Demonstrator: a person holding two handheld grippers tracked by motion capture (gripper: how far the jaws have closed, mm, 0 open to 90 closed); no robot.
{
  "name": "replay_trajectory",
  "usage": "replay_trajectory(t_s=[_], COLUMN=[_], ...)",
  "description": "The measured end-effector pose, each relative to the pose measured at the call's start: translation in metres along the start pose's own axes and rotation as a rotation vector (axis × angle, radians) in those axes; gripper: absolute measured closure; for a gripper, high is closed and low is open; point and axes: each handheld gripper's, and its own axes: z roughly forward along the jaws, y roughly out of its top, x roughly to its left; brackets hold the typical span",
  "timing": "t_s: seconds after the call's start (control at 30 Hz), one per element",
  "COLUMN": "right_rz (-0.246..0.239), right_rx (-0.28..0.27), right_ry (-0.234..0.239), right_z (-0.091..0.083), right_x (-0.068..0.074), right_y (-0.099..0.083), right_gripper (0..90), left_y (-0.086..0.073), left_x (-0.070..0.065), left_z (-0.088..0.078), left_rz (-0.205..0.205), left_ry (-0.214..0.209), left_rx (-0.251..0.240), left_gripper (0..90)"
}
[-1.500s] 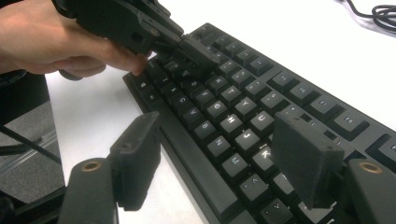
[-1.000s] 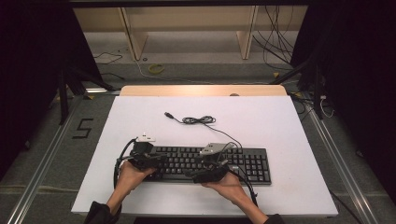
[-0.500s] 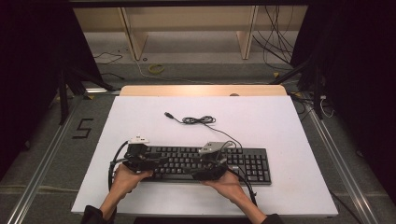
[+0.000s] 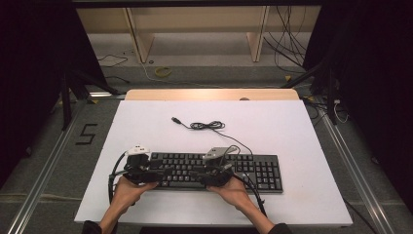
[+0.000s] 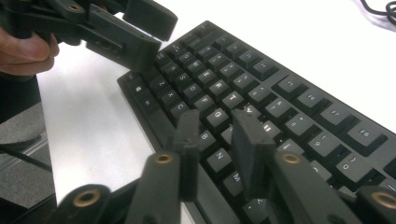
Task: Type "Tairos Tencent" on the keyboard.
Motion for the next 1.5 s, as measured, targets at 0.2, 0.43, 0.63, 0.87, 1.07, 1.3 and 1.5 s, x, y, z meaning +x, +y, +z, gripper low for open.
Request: replay_trajectory(t_s=[0.2, 0.43, 0.63, 0.87, 1.07, 1.3, 1.5], right_rz=[-0.007, -0.024, -0.034, -0.045, -0.041, -0.025, 0.011], right_rx=[0.021, 0.05, 0.078, 0.1, 0.107, 0.109, 0.043], right_ry=[-0.001, -0.022, -0.033, -0.038, -0.041, -0.044, -0.029], right_z=[0.006, 0.012, 0.019, 0.024, 0.028, 0.027, 0.013], right_x=[0.001, 0.002, 0.003, 0.003, 0.002, 0.003, -0.003], right_y=[0.001, -0.001, -0.003, -0.006, -0.009, -0.009, -0.005], right_gripper=[83.0, 89.0, 90.0, 90.0, 90.0, 90.0, 84.3], left_y=[-0.005, -0.01, -0.013, -0.015, -0.015, -0.015, -0.015], left_x=[-0.002, -0.002, -0.003, -0.002, -0.002, -0.002, -0.001], left_z=[-0.004, -0.008, -0.012, -0.012, -0.012, -0.011, -0.009], left_rz=[-0.003, 0.0, 0.003, 0.002, 0.004, 0.004, 0.01], left_ry=[-0.004, -0.014, -0.017, -0.019, -0.02, -0.018, -0.022], left_rx=[-0.029, -0.053, -0.071, -0.066, -0.066, -0.064, -0.056], left_gripper=[34.9, 33.1, 32.1, 31.5, 31.3, 31.4, 31.9])
